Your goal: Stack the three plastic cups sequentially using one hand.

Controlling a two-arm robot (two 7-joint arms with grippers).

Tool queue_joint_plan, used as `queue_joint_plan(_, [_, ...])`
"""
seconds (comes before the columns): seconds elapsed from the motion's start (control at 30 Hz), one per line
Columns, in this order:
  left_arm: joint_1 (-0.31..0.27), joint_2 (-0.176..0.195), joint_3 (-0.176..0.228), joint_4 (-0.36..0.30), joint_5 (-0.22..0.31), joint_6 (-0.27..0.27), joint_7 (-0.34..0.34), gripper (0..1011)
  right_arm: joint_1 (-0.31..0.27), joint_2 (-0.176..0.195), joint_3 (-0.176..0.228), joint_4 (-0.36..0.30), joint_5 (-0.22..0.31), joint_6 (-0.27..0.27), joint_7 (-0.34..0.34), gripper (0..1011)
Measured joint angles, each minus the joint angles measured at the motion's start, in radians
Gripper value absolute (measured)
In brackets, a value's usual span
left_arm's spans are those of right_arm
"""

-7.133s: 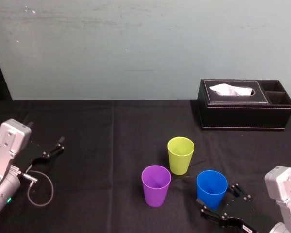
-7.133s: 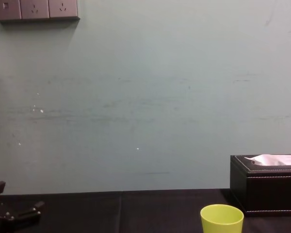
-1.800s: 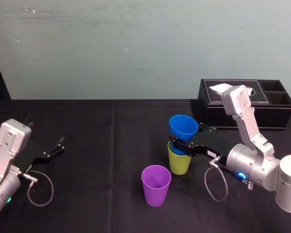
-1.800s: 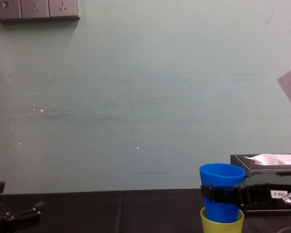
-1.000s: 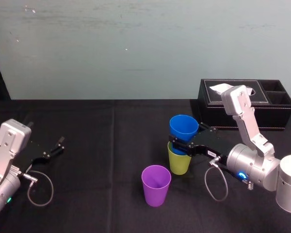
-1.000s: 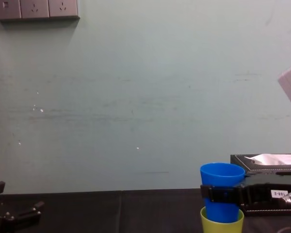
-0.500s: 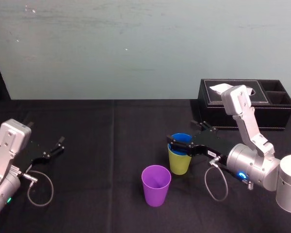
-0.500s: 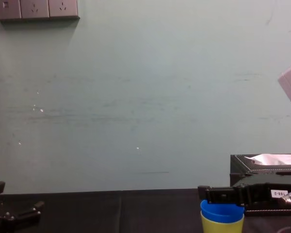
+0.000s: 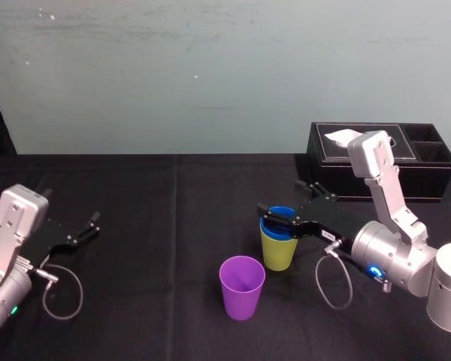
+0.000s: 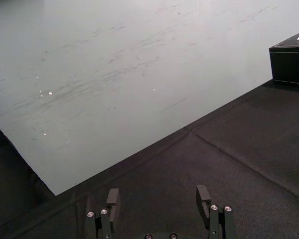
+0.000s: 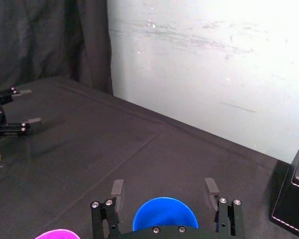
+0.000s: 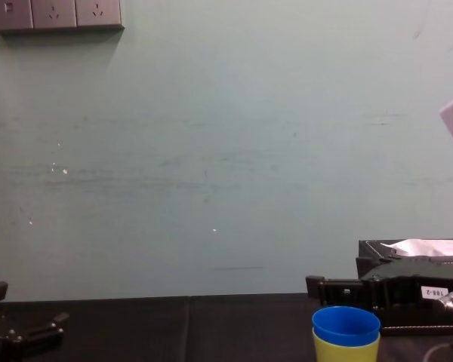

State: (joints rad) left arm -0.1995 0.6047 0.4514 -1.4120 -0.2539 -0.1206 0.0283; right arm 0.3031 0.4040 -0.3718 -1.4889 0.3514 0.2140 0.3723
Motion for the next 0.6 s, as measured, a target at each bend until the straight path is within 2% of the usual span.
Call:
queue_joint_plan(0.17, [0.000,0.000,0.000,0.000,0.000,0.000,0.000,1000,-0.018,0.003,0.006,-0.025,0.001,-0.008,-0.001,1000])
queue_joint_plan(0.4, [0.000,0.000,0.000,0.000,0.000,0.000,0.000,1000,-0.070,0.030,0.022,-0.096,0.009,-0.014,-0.001,1000])
queue_joint_plan(0.6, [0.000,0.000,0.000,0.000,0.000,0.000,0.000,1000,-0.136,0.077,0.044,-0.175,0.025,-0.012,0.005,1000])
